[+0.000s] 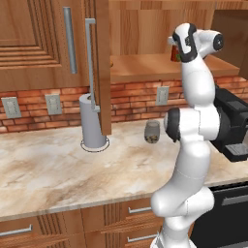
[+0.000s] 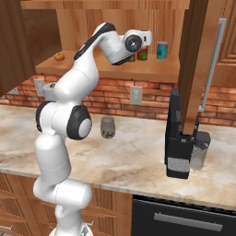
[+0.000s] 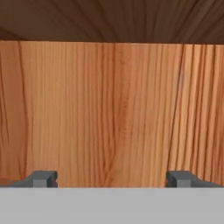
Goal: Pick the cans from the counter and place them in their designated side in the cabinet.
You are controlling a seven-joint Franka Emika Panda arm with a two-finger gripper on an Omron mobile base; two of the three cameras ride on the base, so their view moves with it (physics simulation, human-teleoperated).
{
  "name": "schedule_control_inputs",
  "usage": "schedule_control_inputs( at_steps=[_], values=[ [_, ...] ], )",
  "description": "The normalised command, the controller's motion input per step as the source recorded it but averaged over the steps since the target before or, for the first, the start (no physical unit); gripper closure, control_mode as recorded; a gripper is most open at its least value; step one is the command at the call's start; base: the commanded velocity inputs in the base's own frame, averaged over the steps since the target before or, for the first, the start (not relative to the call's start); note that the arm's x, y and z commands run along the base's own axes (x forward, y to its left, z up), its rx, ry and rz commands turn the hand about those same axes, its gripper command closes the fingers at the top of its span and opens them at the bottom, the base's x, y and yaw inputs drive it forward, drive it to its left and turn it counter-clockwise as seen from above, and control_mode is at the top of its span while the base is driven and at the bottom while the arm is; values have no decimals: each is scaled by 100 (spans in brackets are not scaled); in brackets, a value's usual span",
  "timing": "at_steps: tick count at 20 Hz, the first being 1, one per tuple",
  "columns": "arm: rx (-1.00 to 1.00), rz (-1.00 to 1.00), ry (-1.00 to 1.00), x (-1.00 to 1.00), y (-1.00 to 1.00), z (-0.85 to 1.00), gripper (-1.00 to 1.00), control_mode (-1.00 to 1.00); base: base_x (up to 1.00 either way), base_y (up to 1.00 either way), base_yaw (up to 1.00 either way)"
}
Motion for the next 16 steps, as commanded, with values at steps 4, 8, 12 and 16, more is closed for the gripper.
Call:
schedule_control_inputs(
  at_steps=[4,8,12,16],
  values=[
    [0,6,-7,-37,1,17,-100,-100,0,0,0],
    [-2,5,-7,-47,9,15,-100,-100,0,0,0],
    [-6,4,-6,-51,36,16,-100,-100,0,0,0],
    [-7,4,-4,-48,42,12,-100,-100,0,0,0]
  ],
)
